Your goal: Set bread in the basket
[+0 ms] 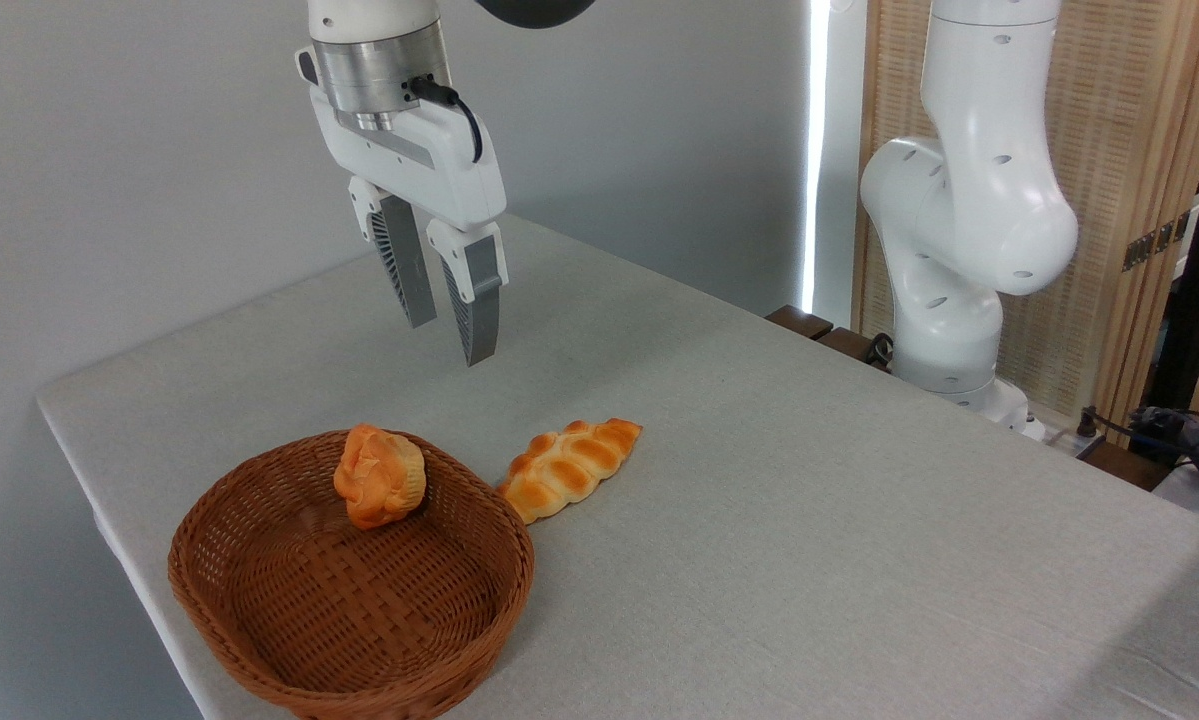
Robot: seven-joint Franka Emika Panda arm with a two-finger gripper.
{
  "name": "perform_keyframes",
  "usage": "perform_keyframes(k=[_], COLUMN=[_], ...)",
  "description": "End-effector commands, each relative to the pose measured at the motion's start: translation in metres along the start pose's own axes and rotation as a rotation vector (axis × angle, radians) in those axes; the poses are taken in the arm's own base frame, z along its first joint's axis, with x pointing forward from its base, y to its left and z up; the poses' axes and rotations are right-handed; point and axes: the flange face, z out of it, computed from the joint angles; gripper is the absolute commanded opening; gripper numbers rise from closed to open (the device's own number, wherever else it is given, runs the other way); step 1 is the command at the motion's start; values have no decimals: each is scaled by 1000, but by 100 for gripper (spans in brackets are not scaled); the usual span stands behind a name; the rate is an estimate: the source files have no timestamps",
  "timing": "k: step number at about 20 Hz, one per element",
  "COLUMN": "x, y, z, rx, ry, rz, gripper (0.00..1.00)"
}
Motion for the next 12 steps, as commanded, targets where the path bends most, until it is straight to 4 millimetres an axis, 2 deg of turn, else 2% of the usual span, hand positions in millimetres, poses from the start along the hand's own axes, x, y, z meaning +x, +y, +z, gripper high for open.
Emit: perform_keyframes(k=[1,6,9,12], x=[-6,-7,-13,-13], y=[-5,-6,-18,-21], z=[-6,-7,-15,-20], rx=[-10,-10,-2,5], ry=[-5,-5,9,21], rz=[-21,-28,-48,-52], gripper=[100,100,100,100])
